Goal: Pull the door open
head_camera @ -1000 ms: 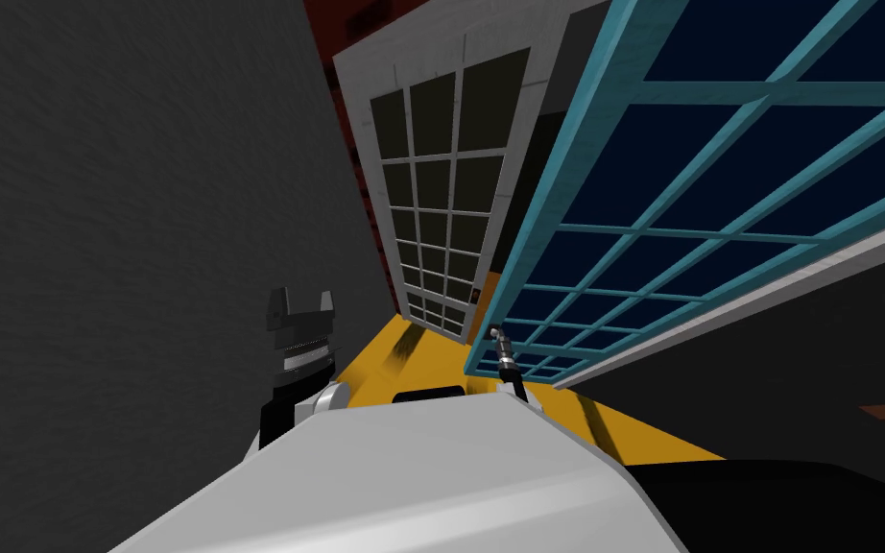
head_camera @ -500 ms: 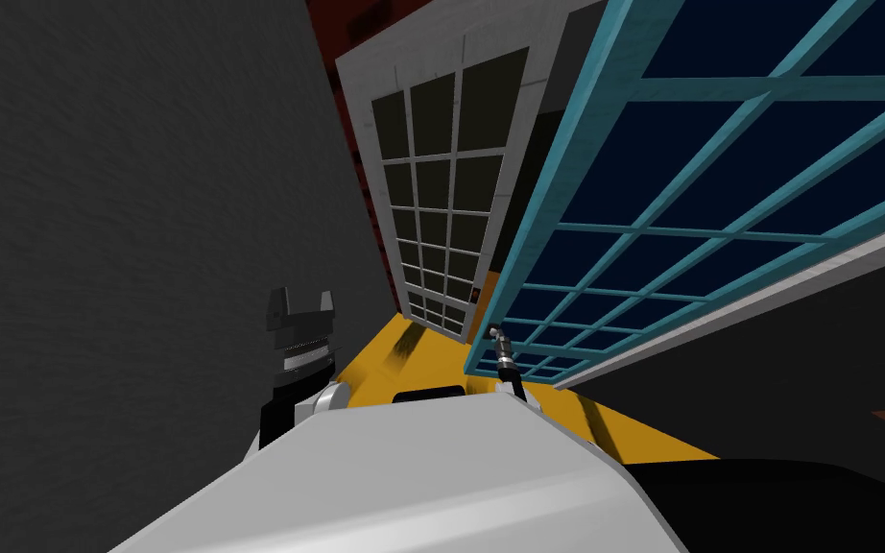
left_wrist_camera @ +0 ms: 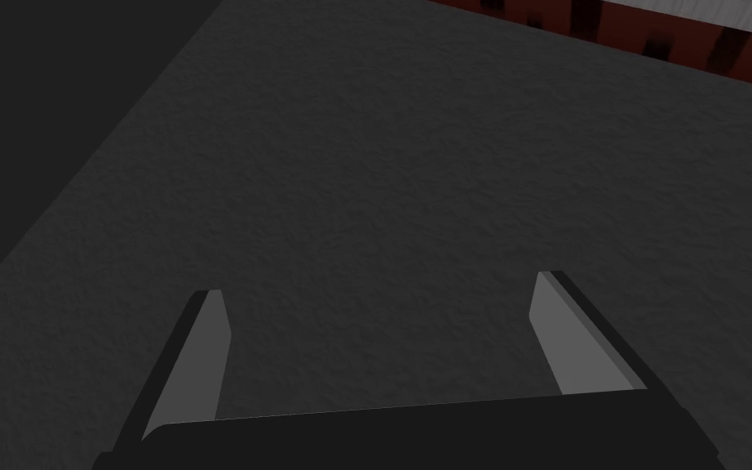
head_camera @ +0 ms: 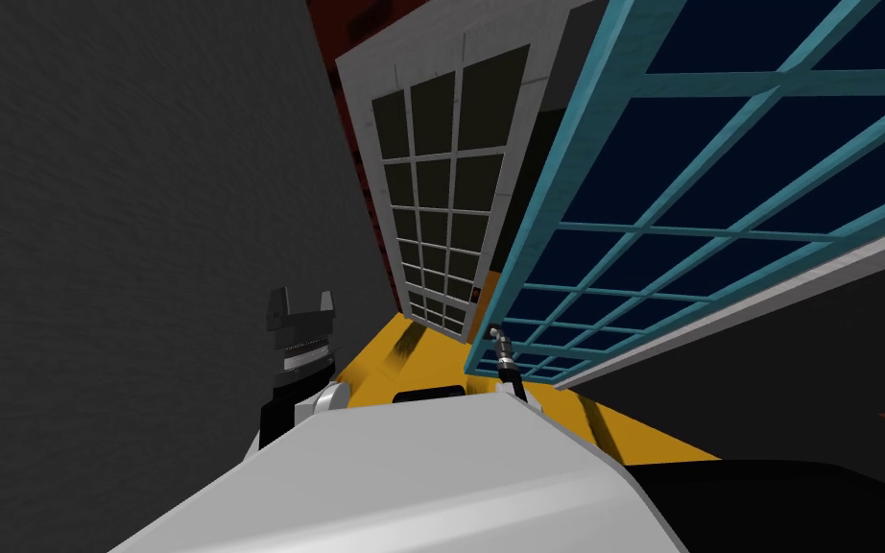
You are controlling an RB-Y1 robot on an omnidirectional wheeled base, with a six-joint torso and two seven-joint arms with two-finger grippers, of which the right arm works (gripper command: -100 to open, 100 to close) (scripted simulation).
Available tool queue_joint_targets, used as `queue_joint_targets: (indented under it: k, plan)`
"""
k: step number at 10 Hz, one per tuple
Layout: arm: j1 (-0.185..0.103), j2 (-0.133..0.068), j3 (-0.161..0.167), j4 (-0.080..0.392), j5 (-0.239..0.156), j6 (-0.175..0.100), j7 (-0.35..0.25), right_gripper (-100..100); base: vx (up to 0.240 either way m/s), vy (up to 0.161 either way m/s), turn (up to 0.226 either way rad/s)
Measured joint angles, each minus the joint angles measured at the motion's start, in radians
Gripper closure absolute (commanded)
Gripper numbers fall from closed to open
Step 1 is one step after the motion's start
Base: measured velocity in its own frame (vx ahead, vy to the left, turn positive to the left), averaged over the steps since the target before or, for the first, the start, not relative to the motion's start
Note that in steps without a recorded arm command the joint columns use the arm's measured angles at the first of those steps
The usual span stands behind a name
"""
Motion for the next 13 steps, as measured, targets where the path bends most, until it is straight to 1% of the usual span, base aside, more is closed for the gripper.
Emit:
queue_joint_targets:
  k: [1, 2, 3, 4, 5, 6, 7, 8, 9, 10, 11, 12, 13]
  plan:
    - [-0.01, -0.002, 0.005, 0.015, -0.009, -0.005, -0.022, 100, -0.025, -0.016, 0.018]
    - [-0.003, 0.001, 0.007, 0.002, -0.015, 0.0, -0.034, 100, -0.027, -0.025, 0.054]
    - [-0.003, 0.002, 0.013, 0.002, -0.025, -0.002, -0.056, 100, -0.047, -0.03, 0.078]
    - [0.007, 0.004, 0.021, -0.017, -0.041, 0.006, -0.081, 100, -0.034, -0.024, 0.028]
    - [-0.014, 0.002, 0.027, 0.018, -0.047, -0.007, -0.109, 100, -0.013, 0.0, 0.019]
    - [-0.001, 0.001, 0.029, 0.001, -0.049, -0.005, -0.121, 100, -0.024, -0.004, 0.028]
    - [0.007, 0.003, 0.033, -0.016, -0.06, 0.006, -0.138, 100, -0.044, -0.023, 0.093]
    - [0.014, 0.0, 0.04, -0.029, -0.075, 0.015, -0.165, 100, -0.032, -0.022, 0.018]
    - [0.009, 0.001, 0.046, -0.019, -0.081, 0.009, -0.19, 100, -0.031, -0.022, 0.053]
    - [0.012, 0.001, 0.053, -0.022, -0.092, 0.007, -0.217, 100, -0.028, -0.009, 0.035]
    - [0.024, 0.0, 0.055, -0.05, -0.099, 0.025, -0.231, 100, -0.012, -0.002, -0.015]
    - [0.017, 0.001, 0.057, -0.038, -0.1, 0.021, -0.239, 100, -0.021, -0.004, 0.042]
    - [-0.002, 0.0, 0.062, -0.003, -0.109, 0.004, -0.265, 100, -0.022, -0.009, 0.02]
